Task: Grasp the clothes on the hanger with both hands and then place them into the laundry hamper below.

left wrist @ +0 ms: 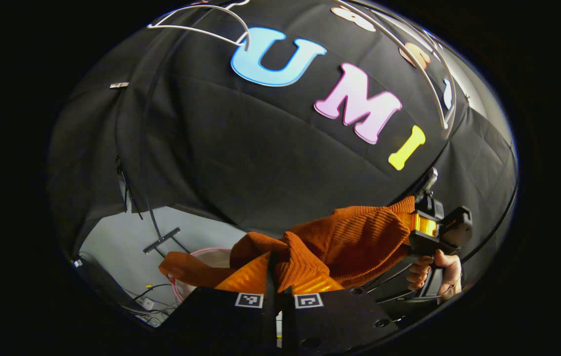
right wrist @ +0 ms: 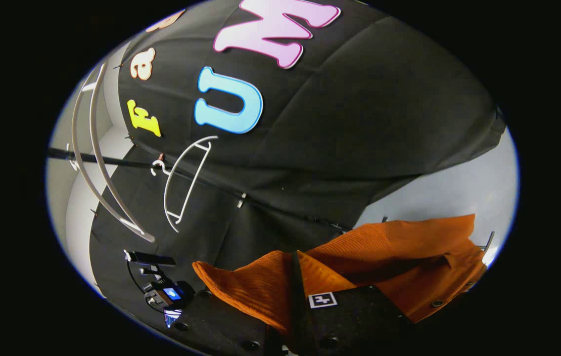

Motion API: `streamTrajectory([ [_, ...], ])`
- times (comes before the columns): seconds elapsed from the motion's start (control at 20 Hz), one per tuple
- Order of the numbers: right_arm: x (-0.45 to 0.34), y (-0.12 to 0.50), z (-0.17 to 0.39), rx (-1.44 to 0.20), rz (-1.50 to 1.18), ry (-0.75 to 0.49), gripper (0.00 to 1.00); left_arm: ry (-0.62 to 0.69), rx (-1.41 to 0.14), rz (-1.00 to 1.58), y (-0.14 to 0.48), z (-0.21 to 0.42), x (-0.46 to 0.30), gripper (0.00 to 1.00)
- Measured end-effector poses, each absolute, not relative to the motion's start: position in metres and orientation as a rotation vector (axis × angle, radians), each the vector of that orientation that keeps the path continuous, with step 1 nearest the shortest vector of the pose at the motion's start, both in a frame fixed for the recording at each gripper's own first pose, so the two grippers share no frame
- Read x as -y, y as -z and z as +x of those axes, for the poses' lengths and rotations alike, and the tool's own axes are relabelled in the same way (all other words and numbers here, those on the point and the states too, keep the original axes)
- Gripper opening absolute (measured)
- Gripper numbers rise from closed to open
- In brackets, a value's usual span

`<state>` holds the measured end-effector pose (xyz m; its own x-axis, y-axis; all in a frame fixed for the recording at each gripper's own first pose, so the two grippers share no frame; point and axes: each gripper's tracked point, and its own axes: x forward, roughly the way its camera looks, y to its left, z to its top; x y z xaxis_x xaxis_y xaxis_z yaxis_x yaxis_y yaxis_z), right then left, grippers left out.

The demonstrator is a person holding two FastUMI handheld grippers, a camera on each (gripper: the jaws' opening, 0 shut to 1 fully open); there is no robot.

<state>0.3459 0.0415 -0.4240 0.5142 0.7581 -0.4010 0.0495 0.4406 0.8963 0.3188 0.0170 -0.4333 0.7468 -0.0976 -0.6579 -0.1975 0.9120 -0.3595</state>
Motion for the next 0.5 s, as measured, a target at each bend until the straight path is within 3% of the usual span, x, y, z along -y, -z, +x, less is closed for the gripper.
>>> streamTrajectory([
  [0.5,-0.043,0.545,0.271,-1.174,0.5,-0.494,0.28,-0.143,-0.988,-0.449,0.539,0.288,-0.019,0.1],
])
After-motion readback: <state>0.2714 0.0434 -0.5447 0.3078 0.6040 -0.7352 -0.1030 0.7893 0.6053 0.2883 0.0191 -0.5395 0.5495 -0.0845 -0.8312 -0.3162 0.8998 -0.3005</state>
